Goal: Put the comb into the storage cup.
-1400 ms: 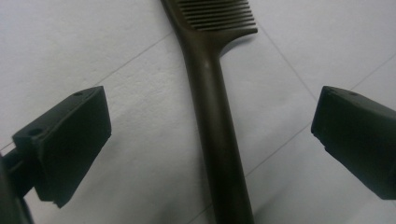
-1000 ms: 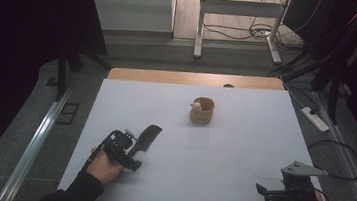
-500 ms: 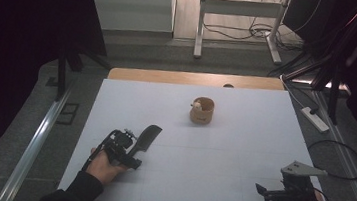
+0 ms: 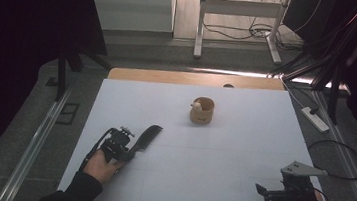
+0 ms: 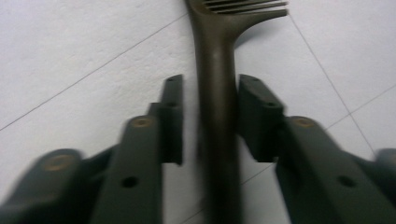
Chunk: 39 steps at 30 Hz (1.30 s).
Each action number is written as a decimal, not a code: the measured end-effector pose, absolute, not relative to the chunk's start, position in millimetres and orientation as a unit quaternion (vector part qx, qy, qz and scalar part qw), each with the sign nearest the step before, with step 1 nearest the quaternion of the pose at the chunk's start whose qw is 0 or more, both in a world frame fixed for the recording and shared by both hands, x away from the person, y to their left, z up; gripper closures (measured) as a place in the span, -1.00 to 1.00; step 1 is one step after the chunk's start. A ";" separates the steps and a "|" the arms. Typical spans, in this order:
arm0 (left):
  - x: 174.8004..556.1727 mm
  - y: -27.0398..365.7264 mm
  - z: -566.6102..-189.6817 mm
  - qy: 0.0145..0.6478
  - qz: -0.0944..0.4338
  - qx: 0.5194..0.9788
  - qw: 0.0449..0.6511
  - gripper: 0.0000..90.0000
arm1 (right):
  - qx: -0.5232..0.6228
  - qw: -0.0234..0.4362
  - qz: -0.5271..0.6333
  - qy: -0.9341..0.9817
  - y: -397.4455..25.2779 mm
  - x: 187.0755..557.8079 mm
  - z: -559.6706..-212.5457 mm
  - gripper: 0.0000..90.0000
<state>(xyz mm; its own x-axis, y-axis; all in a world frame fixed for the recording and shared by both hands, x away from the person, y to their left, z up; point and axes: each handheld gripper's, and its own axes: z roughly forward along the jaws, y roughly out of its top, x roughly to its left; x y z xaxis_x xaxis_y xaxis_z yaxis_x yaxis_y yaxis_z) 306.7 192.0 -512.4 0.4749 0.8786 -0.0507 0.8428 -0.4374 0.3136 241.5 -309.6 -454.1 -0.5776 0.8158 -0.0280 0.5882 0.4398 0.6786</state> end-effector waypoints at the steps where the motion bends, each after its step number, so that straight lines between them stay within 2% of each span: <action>1: 307.0 192.4 -512.2 0.511 0.058 0.845 0.148 0.59 | 0.423 0.179 0.318 0.829 -309.6 241.5 -454.1 -0.96; 18: 308.1 202.1 -511.9 0.522 0.026 0.832 0.187 0.61 | 0.420 0.180 0.317 0.831 -308.7 240.9 -454.1 -0.95; 39: 298.6 201.8 -496.1 0.493 0.068 0.834 0.237 0.60 | 0.419 0.181 0.317 0.832 -308.5 240.8 -454.0 -0.95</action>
<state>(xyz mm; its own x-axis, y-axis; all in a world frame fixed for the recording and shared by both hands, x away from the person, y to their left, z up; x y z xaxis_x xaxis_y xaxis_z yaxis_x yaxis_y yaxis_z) 298.6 201.8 -496.1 0.5042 0.8551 -0.1205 0.7904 -0.4008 0.4634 240.8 -308.5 -454.0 -0.5835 0.8114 -0.0350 0.5826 0.4482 0.6780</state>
